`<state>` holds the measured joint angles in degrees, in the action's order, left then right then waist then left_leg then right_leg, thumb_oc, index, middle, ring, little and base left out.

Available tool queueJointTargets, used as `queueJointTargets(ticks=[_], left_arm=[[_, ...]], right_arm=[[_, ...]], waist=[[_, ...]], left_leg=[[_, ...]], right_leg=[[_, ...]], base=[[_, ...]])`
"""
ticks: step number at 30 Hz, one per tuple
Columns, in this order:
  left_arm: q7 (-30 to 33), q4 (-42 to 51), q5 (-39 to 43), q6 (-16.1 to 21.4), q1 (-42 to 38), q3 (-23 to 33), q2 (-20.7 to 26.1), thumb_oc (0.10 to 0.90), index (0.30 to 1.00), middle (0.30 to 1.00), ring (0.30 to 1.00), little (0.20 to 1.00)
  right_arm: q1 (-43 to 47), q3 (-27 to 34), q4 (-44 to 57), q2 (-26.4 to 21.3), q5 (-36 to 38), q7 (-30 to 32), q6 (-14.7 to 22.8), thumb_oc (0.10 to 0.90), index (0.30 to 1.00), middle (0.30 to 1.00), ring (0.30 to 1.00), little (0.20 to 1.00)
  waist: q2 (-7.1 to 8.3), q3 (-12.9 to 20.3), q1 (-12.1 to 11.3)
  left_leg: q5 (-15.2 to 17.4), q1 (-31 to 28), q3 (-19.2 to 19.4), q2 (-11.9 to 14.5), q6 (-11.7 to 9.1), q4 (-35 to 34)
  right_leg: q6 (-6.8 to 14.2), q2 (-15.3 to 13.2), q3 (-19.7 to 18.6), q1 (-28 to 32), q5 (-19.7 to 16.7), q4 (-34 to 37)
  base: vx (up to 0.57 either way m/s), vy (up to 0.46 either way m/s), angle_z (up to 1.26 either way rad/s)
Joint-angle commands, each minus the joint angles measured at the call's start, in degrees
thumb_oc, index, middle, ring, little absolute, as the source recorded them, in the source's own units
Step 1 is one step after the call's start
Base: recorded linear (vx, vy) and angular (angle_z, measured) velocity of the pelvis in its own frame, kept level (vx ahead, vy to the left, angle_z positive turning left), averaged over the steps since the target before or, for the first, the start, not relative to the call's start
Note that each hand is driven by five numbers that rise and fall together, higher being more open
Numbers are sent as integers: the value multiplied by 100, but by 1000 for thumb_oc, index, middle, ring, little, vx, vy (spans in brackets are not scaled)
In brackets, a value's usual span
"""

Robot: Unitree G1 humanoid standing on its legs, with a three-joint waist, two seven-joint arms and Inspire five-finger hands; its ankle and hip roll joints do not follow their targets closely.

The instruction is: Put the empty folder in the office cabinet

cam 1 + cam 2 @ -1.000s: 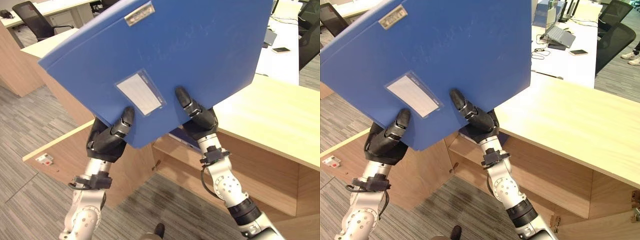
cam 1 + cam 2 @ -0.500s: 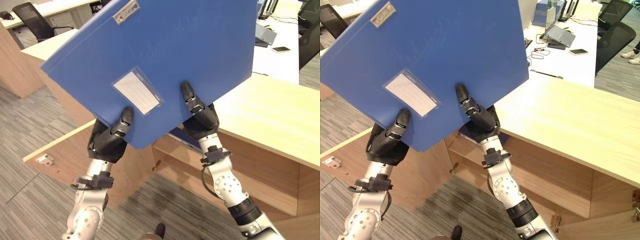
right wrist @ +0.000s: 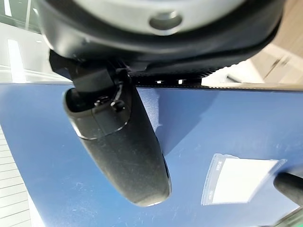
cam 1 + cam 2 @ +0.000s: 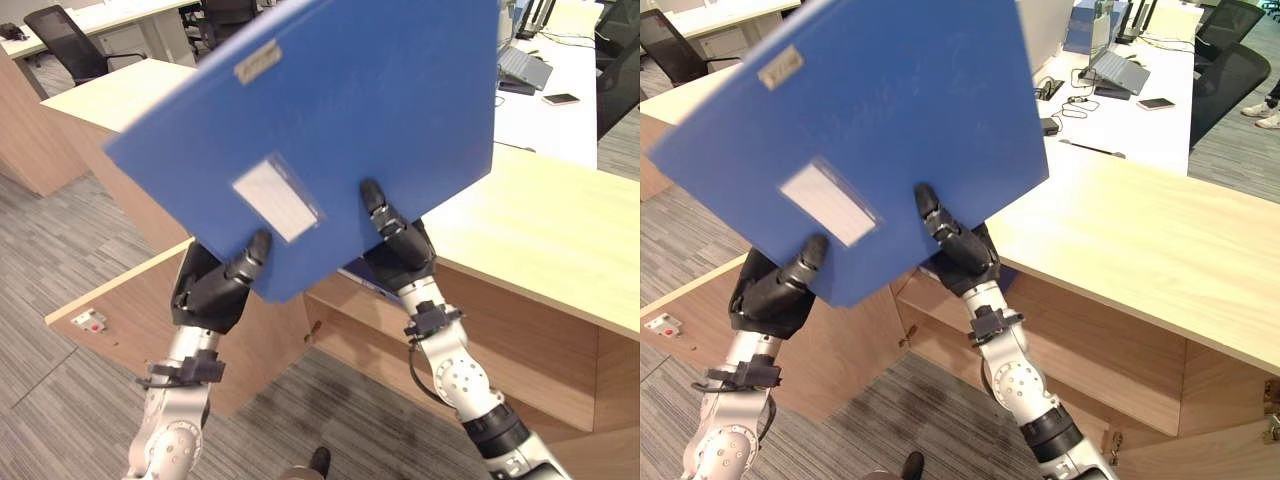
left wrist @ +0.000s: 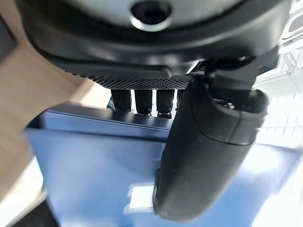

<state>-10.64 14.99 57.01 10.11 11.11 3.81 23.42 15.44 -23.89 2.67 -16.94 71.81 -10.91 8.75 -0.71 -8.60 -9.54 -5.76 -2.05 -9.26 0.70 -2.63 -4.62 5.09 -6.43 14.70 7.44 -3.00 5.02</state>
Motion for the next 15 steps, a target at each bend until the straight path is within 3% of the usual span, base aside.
queueJointTargets(ticks=[1,7,13,15], left_arm=[[100,-91,-557,614,-110,594,171,800,900,900,900,900],[268,-1094,-1281,605,256,793,147,800,900,900,900,900],[-156,-2319,-1473,433,580,703,187,800,900,900,900,900],[-267,-2493,-1502,405,645,659,208,800,900,900,900,900]], right_arm=[[270,4,1006,-195,-603,-524,-98,400,300,300,300,300],[183,61,1208,-757,-1070,-710,-318,400,300,300,300,300],[182,113,1511,-1969,-1512,-1124,-535,400,300,300,300,300],[167,133,1521,-2102,-1508,-1173,-563,400,300,300,300,300]], waist=[[124,310,118],[140,295,117],[188,273,170],[191,270,178]], left_leg=[[802,-558,221,-149,100,-38],[777,-523,257,-125,95,-38],[727,-428,294,-123,76,-38],[721,-406,301,-123,75,-38]], right_leg=[[168,-25,111,148,436,-16],[182,-19,115,107,412,-15],[226,-14,131,26,371,-14],[233,-11,132,8,364,-16]], base=[[0,0,0],[0,0,0],[-2,1,-1],[0,0,0]])
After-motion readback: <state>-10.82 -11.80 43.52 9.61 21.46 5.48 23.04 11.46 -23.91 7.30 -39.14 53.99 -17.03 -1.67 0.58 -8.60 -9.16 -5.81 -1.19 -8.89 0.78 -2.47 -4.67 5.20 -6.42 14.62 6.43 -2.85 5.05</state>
